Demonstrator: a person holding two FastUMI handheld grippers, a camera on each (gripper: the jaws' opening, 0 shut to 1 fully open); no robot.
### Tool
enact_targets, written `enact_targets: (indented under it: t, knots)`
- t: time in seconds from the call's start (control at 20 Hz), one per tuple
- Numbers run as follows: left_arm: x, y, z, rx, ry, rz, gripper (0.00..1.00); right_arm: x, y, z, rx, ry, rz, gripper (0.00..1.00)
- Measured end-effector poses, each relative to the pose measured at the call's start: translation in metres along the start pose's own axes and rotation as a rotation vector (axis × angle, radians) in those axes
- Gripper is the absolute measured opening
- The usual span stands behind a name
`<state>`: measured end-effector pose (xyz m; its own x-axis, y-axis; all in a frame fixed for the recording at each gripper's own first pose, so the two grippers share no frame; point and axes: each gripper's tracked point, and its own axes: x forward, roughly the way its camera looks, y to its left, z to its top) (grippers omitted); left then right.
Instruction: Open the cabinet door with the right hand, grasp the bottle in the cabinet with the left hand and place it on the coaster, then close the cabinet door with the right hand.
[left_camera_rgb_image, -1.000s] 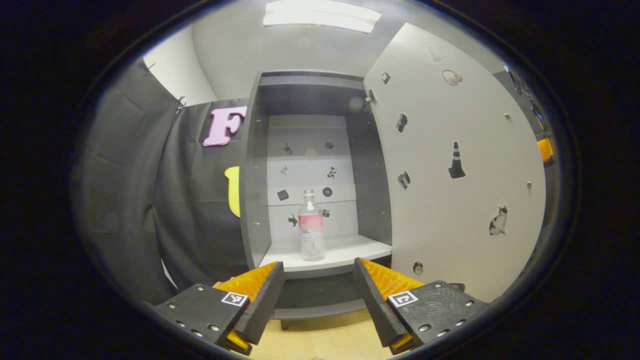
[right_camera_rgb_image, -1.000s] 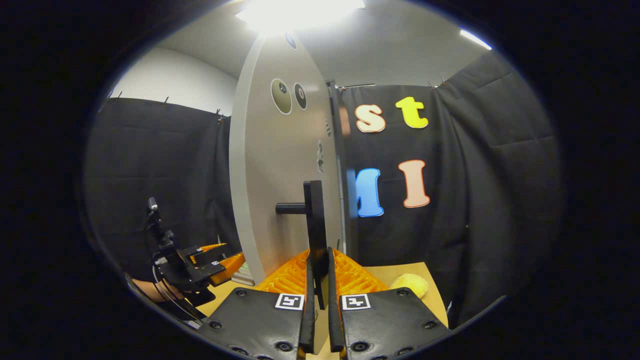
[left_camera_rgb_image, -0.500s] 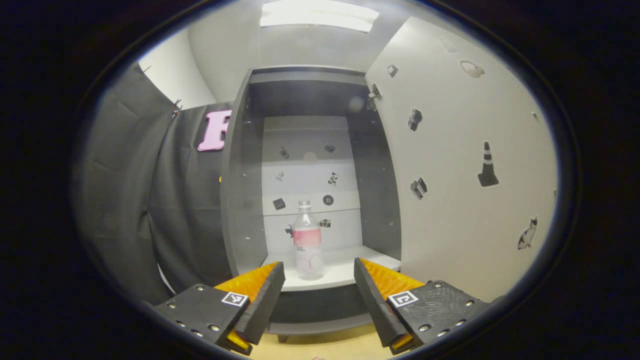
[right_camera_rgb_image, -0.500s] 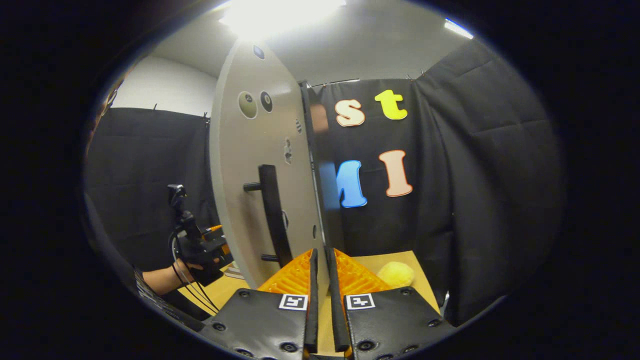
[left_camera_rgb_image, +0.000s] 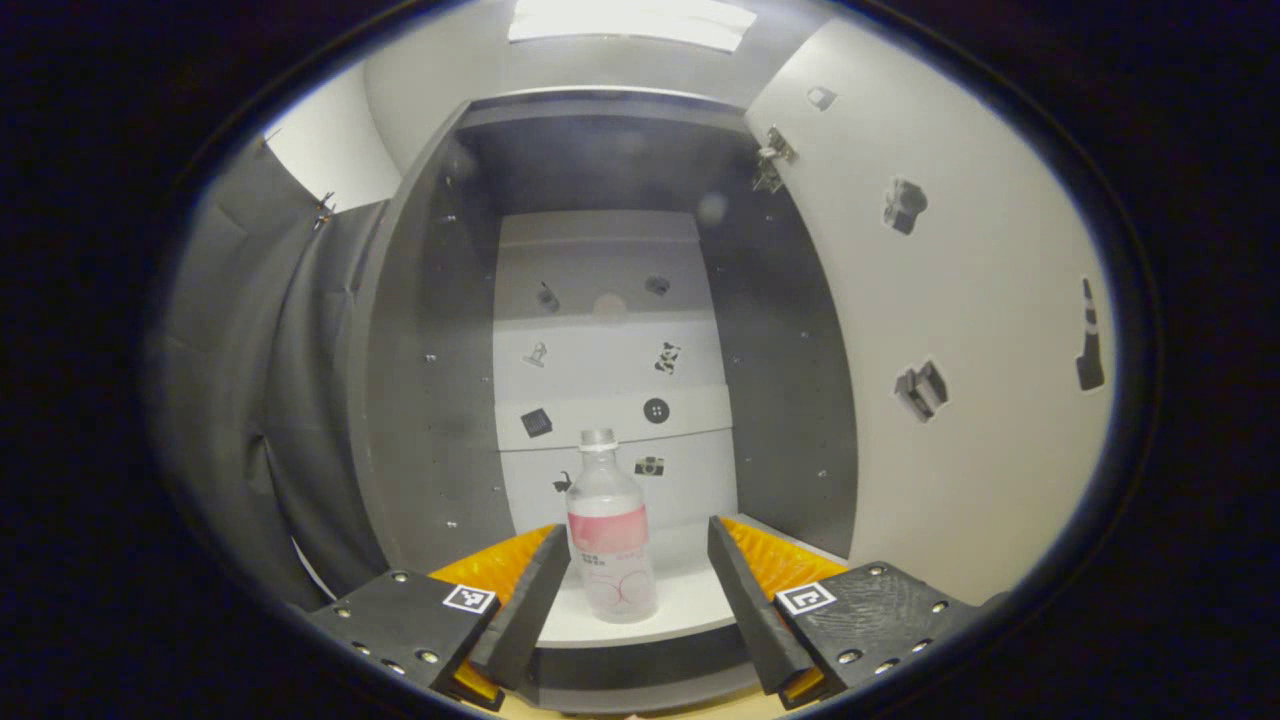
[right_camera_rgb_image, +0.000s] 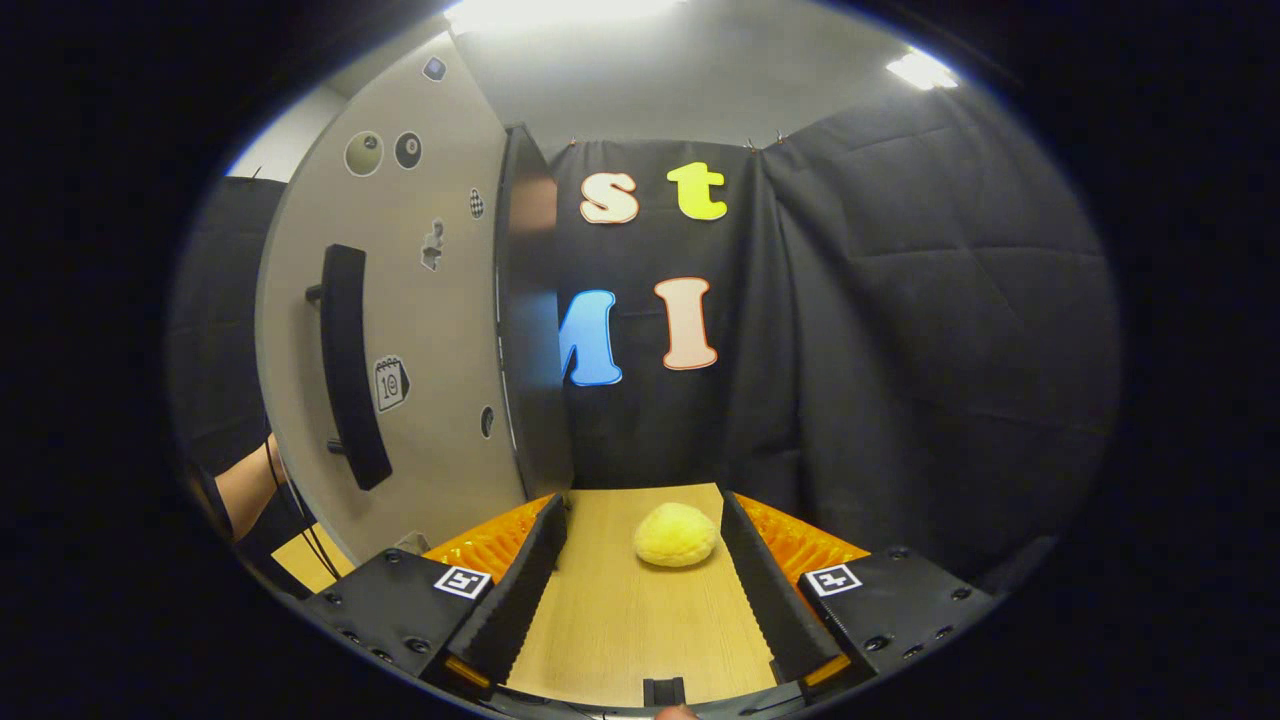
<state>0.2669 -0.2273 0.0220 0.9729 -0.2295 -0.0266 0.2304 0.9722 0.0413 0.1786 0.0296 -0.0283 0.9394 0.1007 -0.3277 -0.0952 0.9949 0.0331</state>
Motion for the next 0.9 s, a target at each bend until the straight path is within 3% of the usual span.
enact_targets:
  t: [0.55,0.7,0.75,0.9]
  knots:
    - [0.07,0.027,-0.033,0.03,0.08,0.075,0.86,0.025,-0.038,-0.025,0.086,0.075,-0.103,0.98]
    - [0.073,0.026,-0.035,0.026,0.084,0.066,0.84,0.027,-0.037,-0.028,0.07,0.085,-0.105,0.98]
    - [0.069,0.026,-0.033,0.024,0.085,0.065,0.75,0.029,-0.035,-0.027,0.066,0.084,-0.101,0.98]
    - [0.063,0.028,-0.034,-0.002,0.089,0.059,0.73,0.03,-0.032,-0.025,0.055,0.075,-0.087,0.98]
